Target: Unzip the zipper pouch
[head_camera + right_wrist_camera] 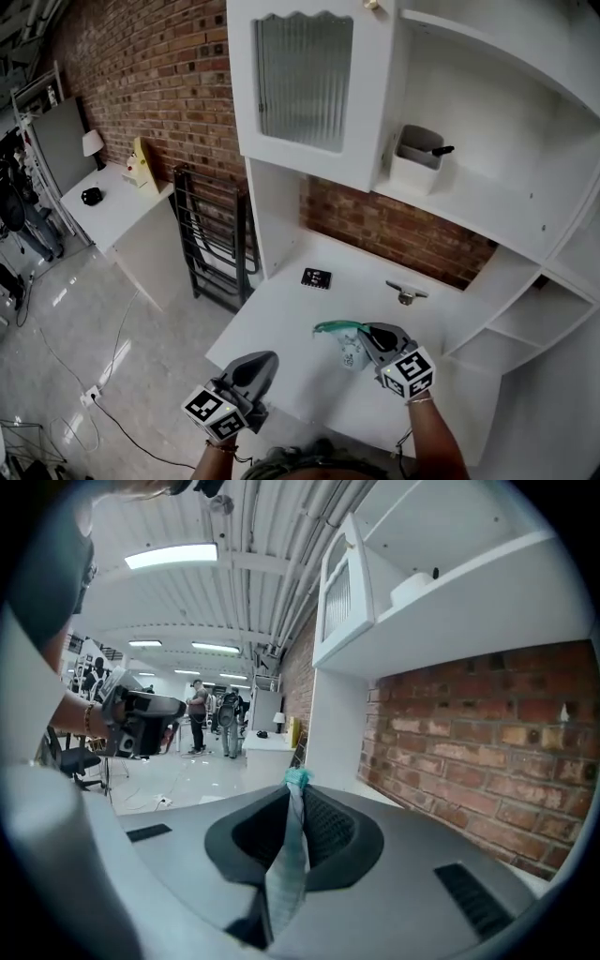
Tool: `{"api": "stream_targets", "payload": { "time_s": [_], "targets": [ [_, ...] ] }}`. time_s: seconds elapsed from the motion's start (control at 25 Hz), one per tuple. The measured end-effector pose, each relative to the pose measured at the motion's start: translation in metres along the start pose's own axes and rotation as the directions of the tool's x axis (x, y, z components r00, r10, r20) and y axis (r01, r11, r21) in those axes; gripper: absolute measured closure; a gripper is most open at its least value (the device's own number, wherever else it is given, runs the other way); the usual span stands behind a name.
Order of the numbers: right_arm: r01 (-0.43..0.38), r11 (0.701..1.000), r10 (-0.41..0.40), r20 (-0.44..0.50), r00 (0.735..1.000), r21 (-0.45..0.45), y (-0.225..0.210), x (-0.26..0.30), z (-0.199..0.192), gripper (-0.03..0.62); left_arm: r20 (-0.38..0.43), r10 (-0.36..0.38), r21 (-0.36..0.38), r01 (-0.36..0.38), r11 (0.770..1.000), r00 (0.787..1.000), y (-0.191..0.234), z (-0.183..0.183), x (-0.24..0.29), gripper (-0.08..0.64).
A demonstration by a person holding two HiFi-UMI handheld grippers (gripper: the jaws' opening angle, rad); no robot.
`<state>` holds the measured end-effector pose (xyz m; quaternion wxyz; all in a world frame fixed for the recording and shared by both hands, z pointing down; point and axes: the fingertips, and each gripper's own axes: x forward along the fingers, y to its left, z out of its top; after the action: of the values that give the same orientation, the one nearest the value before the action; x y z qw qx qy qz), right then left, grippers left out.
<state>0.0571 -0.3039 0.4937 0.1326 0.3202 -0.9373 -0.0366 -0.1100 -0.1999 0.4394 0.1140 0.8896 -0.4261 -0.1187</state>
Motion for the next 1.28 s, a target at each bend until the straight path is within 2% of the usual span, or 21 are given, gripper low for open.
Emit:
{"api": "stream_targets", "payload": {
  "time_s": [0.12, 0.24, 0.36, 0.68, 0.84, 0.96, 1.08, 1.28],
  "targets": [
    [0.001, 0.999, 0.0, -0.011, 1.0, 0.05, -0.007, 0.015, -0.009, 0.566, 0.004, 0.017, 0.003, -0.017, 1.0, 1.0, 0.003, 0.005, -0.002, 0.554],
    [0.01, 0.996, -0.008, -0.016, 1.0, 0.092, -0.012, 0.026, -0.017, 0.566, 0.054, -0.001, -0.014, 0.002, 1.0, 0.999, -0.001, 0.017, -0.003, 0.554],
    [0.021, 0.992, -0.019, -0.018, 1.0, 0.128, -0.017, 0.035, -0.023, 0.566, 0.061, -0.002, -0.009, 0.002, 1.0, 0.998, 0.0, 0.021, -0.007, 0.555],
    [0.039, 0.988, -0.03, -0.06, 0.998, 0.15, -0.029, 0.061, -0.046, 0.566, 0.072, 0.018, 0.004, -0.019, 1.0, 0.997, 0.005, 0.026, -0.017, 0.555],
    [0.064, 0.978, -0.051, -0.069, 0.996, 0.201, -0.041, 0.075, -0.053, 0.566, 0.066, 0.036, -0.024, -0.035, 0.999, 0.997, 0.009, 0.024, -0.023, 0.555],
    [0.088, 0.966, -0.071, -0.075, 0.995, 0.243, -0.054, 0.087, -0.057, 0.566, 0.035, 0.065, -0.013, -0.065, 0.998, 0.997, 0.016, 0.017, -0.027, 0.555],
    [0.119, 0.947, -0.102, -0.075, 0.992, 0.297, -0.069, 0.094, -0.06, 0.566, 0.08, 0.043, -0.023, -0.042, 0.999, 0.996, 0.011, 0.028, -0.025, 0.555],
    [0.149, 0.945, -0.114, -0.134, 0.984, 0.292, -0.084, 0.103, -0.075, 0.566, 0.082, 0.044, -0.016, -0.043, 0.999, 0.996, 0.01, 0.027, -0.025, 0.555]
  ]
}}
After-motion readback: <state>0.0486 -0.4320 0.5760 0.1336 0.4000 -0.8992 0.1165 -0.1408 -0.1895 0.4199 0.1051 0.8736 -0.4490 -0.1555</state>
